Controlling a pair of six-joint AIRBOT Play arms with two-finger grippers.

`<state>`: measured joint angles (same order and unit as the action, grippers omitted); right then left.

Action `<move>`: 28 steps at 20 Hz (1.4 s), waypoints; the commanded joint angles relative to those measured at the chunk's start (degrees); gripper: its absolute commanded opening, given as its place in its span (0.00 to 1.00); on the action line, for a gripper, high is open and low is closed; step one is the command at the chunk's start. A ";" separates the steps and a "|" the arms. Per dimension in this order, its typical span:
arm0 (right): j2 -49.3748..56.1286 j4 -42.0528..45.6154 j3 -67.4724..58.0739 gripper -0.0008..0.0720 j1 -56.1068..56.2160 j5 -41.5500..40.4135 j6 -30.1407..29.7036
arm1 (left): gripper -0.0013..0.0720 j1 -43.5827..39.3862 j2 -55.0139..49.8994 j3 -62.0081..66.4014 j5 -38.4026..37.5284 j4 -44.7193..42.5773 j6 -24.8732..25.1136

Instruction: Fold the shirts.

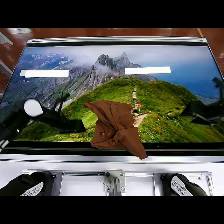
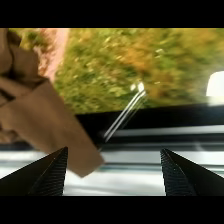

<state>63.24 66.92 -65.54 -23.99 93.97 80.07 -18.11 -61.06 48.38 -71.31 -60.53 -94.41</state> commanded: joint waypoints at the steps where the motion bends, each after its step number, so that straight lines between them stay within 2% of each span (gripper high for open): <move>1: -0.50 -3.63 12.28 0.96 1.70 -1.88 -6.51 | 0.95 -0.26 3.34 -18.27 10.29 11.87 0.92; 4: -0.50 1.62 16.61 0.96 6.49 -2.75 -7.34 | 0.94 -3.45 2.23 -21.97 16.72 15.74 1.44; 9: -0.50 2.69 18.12 0.96 11.85 -3.50 -9.51 | 0.94 -8.72 -2.23 -21.88 29.00 22.51 1.42; 13: -0.50 2.69 19.28 0.96 16.17 -5.16 -9.44 | 0.92 -13.07 -7.15 -21.24 32.39 29.40 4.72; 14: -0.50 2.69 20.50 0.96 17.27 -5.57 -9.42 | 0.83 -13.84 -7.89 -21.24 32.87 30.60 5.40; 15: -0.50 2.69 21.92 0.96 18.32 -6.10 -9.42 | 0.38 -14.10 -8.15 -21.24 33.22 30.75 5.29; 16: -0.50 2.56 23.71 0.96 19.61 -7.08 -9.42 | 0.09 -14.14 -8.00 -21.22 33.31 30.75 5.31; 19: -0.50 0.02 28.92 0.96 25.40 -12.28 -9.42 | 0.08 -14.16 -7.10 -20.79 33.16 30.62 6.97; 24: -0.48 -3.52 34.62 0.96 37.05 -22.12 -8.70 | 0.08 -14.16 -4.37 -20.57 33.16 30.58 6.97; 28: -0.48 -3.58 35.19 0.96 43.80 -28.20 -4.20 | 0.08 -14.16 -2.38 -20.46 32.33 30.56 7.02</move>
<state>62.76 64.18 -31.35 15.05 71.50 72.82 -32.23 -64.77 27.83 -38.54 -30.04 -87.61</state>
